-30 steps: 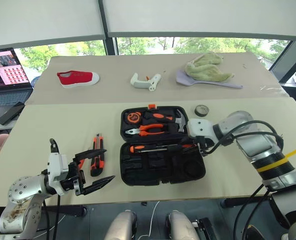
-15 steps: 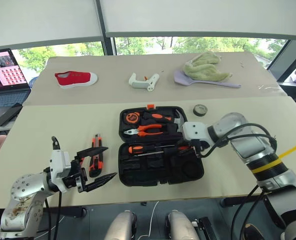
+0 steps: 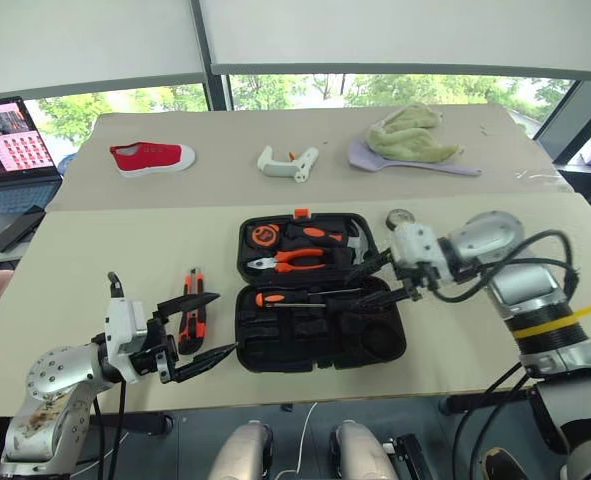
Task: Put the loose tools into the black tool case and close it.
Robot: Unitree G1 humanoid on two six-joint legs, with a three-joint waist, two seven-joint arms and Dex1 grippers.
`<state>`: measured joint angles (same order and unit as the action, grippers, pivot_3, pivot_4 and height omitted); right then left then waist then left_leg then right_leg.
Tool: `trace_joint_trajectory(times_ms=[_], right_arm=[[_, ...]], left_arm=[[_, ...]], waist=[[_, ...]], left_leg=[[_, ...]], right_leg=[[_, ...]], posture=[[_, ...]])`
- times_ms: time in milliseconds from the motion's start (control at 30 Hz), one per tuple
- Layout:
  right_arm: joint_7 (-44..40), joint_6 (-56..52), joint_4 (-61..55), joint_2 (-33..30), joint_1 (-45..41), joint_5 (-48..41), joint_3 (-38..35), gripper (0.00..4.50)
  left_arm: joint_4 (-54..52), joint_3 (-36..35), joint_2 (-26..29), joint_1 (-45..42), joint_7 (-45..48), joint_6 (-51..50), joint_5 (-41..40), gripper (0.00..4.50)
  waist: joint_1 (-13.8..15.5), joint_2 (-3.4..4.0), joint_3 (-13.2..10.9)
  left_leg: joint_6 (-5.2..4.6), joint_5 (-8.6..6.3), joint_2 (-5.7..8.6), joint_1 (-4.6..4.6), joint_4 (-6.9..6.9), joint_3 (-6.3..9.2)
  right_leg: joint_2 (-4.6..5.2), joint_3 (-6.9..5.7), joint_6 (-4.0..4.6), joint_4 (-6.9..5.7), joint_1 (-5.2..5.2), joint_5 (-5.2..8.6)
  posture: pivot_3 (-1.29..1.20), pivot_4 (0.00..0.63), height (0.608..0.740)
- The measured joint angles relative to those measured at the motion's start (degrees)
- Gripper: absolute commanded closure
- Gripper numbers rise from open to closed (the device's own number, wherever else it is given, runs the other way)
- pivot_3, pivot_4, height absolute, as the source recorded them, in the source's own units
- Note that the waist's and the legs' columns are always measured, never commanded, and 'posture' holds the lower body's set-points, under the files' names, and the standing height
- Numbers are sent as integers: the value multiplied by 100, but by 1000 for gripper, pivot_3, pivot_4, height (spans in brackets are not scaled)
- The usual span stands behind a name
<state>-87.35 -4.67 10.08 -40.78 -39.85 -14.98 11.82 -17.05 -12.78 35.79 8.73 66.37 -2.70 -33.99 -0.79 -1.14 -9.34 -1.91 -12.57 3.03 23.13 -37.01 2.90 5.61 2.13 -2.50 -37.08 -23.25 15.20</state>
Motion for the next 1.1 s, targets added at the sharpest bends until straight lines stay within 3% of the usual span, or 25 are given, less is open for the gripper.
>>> trace_joint_trajectory(times_ms=[100,533,833,967,1100], right_arm=[[158,-71,18,353,134,-78,9,4466],[644,817,896,959,165,767,537,4466],[770,661,1020,1058,-57,1098,798,4466],[752,668,994,1109,66,856,592,4466],[486,547,716,919,486,-93,-164,3271]], left_arm=[[20,14,-1,-62,-15,2,16,0],[242,3,-4,231,119,341,89,0],[307,-89,-17,428,54,529,153,0],[323,-268,-58,635,-99,535,167,0],[329,-1048,-82,1113,-266,357,-338,0]], waist=[[-12,0,0],[-5,-1,1],[-28,-13,11],[-21,-16,13],[-9,-13,8]], left_leg=[[0,0,-2,0,1,-1],[3,1,1,-9,0,-1],[8,2,-16,-43,3,-2],[10,2,-22,-41,3,-2],[12,1,-23,-9,4,-1]], right_leg=[[-3,4,3,-2,-3,-2],[-4,3,3,-3,2,-2],[-19,3,17,-3,21,-10],[-23,4,22,-3,22,-13],[-17,4,21,-1,-4,-13]], posture=[[0,150,740],[0,150,740],[0,150,740],[0,150,740],[0,150,740]])
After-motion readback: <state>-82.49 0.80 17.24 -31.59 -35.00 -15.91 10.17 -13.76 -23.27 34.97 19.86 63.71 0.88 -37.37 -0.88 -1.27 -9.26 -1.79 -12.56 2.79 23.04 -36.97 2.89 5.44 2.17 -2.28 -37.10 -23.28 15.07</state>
